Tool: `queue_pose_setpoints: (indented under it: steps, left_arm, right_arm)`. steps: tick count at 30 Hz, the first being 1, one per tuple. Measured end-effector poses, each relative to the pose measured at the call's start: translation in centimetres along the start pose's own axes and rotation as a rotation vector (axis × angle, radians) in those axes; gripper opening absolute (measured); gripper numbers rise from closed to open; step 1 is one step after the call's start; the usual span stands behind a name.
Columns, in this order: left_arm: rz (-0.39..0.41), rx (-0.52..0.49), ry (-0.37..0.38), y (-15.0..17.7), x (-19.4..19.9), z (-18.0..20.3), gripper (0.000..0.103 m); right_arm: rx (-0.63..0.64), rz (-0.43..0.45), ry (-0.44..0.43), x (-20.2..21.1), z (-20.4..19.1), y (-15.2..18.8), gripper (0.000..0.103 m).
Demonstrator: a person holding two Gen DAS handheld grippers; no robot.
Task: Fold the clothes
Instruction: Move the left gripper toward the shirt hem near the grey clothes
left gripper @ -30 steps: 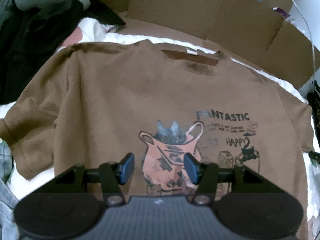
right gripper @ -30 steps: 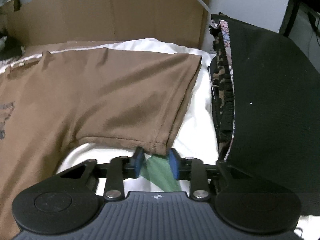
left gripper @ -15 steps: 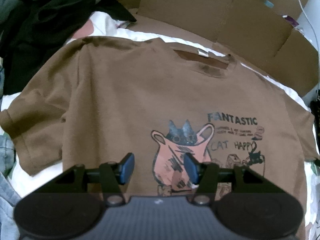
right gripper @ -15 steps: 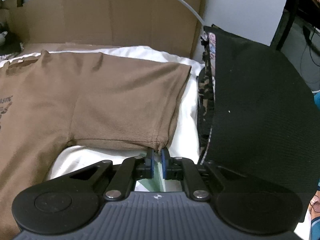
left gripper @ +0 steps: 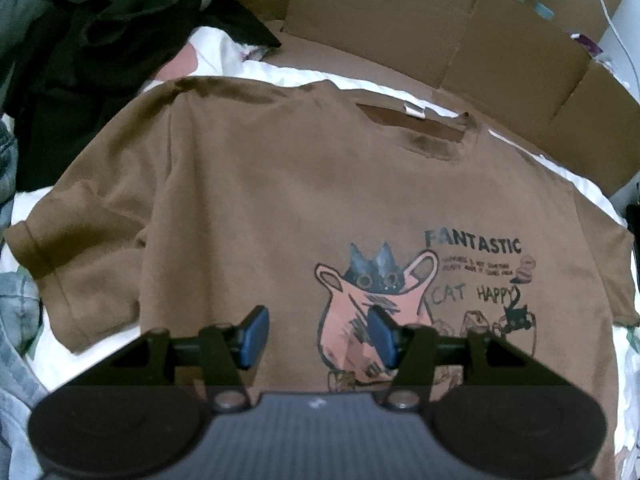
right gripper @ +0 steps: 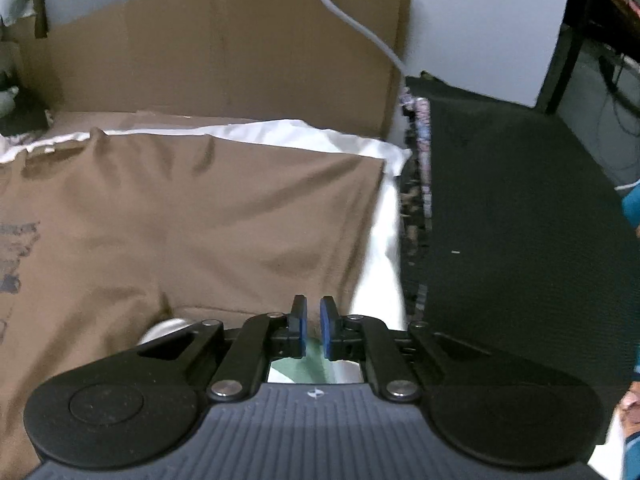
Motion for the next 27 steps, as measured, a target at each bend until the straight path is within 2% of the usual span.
queue_pose_setpoints:
  steps: [4,6,9,11,17,22,27]
  left_arm:
    - [0.019,-0.010,-0.018,-0.3,0.3,-0.4,0.058]
    - [0.026,-0.006,-0.031,-0.5,0.3,-0.9,0.058]
    - [0.029,0.031,-0.055,-0.6,0.3,-2.4,0.058]
    - [0.043,0.045,-0.071,-0.8,0.8,-3.5,0.058]
    - [0.104,0.091,-0.132,-1.5,2.9,-7.7,0.058]
    - [0.171,0.149,-0.190,-3.7,6.1,-12.5,0.058]
    - [0.191,0.166,-0.274,-5.6,7.7,-16.8,0.058]
  right_arm:
    - [-0.016,-0.012,-0.002,-1.3,-0.4,0.0,0.014]
    - [-0.039,-0.046,-0.004,-2.3,-0.1,0.6,0.015]
    - [-0.067,-0.066,0.003,-3.0,0.8,1.4,0.014]
    - [-0.057,-0.058,0.008,-2.5,0.7,1.2,0.019]
    - [-0.018,-0.031,0.025,-0.5,0.0,0.3,0.019]
    - [0.014,-0.008,0.039,1.2,-0.5,-0.4,0.021]
    - [0.030,0.033,-0.028,3.7,-3.0,-1.6,0.022]
Point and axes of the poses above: each gripper's, at about its wrist camera, not at the fingertips, and x roughly against the way its jaws point, z to its right, y to its underside, the point moved 10 cm from there along -x, roughly the way its jaws point, and after that the axes turned 3 degrees about x, right-handed, at the moved point
